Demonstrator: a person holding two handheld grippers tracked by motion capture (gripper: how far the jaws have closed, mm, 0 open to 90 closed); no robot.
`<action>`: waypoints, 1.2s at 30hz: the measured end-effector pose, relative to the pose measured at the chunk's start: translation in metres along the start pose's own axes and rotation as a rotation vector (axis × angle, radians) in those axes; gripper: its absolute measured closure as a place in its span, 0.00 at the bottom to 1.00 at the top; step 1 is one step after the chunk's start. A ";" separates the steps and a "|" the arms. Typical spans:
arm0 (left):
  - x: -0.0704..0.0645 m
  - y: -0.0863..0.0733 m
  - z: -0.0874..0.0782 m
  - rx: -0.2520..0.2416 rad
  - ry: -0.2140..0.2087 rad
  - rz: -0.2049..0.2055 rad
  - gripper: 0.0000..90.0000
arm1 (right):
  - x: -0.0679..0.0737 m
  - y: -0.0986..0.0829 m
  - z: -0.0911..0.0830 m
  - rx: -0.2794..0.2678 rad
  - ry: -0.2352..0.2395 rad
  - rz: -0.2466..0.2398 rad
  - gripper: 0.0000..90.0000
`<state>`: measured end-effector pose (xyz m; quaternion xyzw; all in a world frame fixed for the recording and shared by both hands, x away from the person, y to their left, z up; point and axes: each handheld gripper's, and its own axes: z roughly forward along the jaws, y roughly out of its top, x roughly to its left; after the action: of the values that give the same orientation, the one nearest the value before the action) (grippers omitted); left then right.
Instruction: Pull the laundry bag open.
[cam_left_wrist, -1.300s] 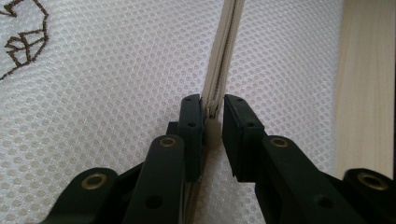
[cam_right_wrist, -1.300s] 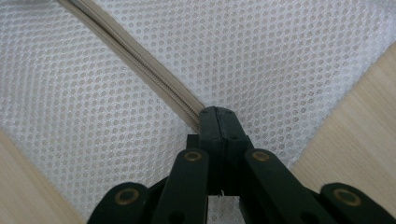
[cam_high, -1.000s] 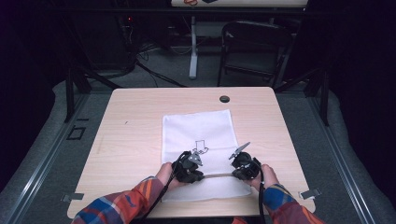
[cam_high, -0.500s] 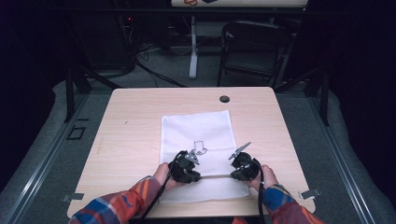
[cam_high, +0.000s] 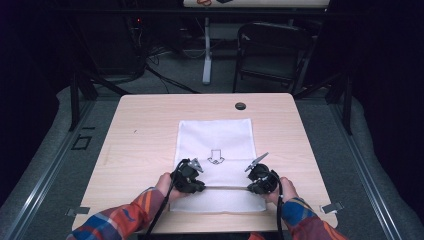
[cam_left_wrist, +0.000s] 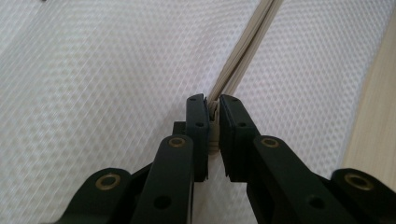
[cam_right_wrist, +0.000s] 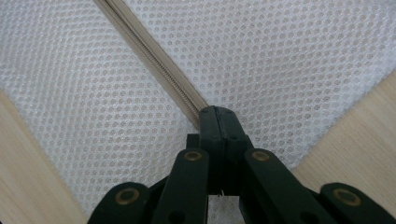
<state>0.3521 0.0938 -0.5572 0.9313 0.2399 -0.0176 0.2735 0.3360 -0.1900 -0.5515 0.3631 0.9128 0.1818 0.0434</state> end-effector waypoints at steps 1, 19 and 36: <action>0.001 -0.002 -0.001 0.004 -0.009 -0.008 0.92 | 0.000 0.000 0.000 0.000 0.001 -0.001 1.00; 0.009 -0.023 -0.019 0.010 -0.010 -0.040 0.92 | -0.002 0.003 0.001 -0.001 0.015 -0.026 1.00; 0.024 -0.048 -0.044 0.018 0.059 -0.115 0.92 | -0.005 0.003 0.001 -0.006 0.013 -0.032 1.00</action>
<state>0.3471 0.1625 -0.5475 0.9185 0.3008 -0.0082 0.2566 0.3414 -0.1911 -0.5517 0.3473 0.9181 0.1863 0.0416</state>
